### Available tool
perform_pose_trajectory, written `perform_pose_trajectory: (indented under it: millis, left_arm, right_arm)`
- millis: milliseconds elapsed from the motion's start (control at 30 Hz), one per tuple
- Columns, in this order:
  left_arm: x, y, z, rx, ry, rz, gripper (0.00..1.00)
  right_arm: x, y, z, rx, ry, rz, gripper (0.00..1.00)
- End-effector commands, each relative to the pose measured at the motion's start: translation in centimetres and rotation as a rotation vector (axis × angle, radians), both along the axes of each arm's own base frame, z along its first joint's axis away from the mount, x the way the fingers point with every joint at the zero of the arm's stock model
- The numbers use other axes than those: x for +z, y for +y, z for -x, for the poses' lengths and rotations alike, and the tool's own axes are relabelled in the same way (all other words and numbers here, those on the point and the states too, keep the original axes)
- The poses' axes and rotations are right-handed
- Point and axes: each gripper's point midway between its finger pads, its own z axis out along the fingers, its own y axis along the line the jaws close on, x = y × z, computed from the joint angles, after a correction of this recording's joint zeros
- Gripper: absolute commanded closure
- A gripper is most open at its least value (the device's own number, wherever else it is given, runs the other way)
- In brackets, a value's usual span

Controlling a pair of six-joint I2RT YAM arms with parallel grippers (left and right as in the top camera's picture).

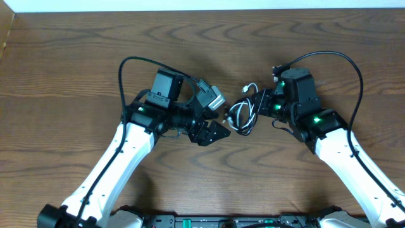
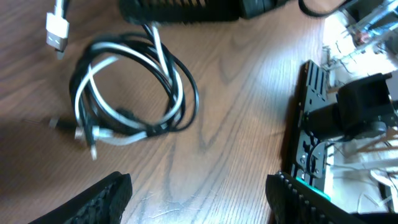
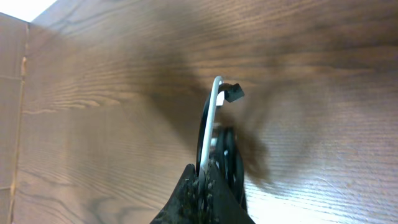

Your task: Untangle cables

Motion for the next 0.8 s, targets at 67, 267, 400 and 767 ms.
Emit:
perform_pose_trajectory:
  millis: [67, 267, 400, 767]
  left_arm:
    - [-1.8, -1.2, 0.7, -0.085, 0.033, 0.02, 0.27]
    - [-3.4, -4.2, 1.2, -0.183, 0.054, 0.073, 0.27]
    - [-4.0, -6.1, 1.5, -0.237, 0.024, 0.096, 0.27]
    - [-4.5, -6.6, -0.6, -0.192, -0.086, 0.052, 0.26]
  right_arm:
    - [2.0, 0.1, -1.1, -0.024, -0.032, -0.093, 0.99]
    - [2.8, 0.4, -1.6, -0.023, -0.053, -0.131, 0.99]
    - [2.9, 0.2, -1.7, -0.027, -0.051, -0.139, 0.99]
    - [3.6, -0.1, -1.3, 0.029, -0.016, -0.234, 0.99]
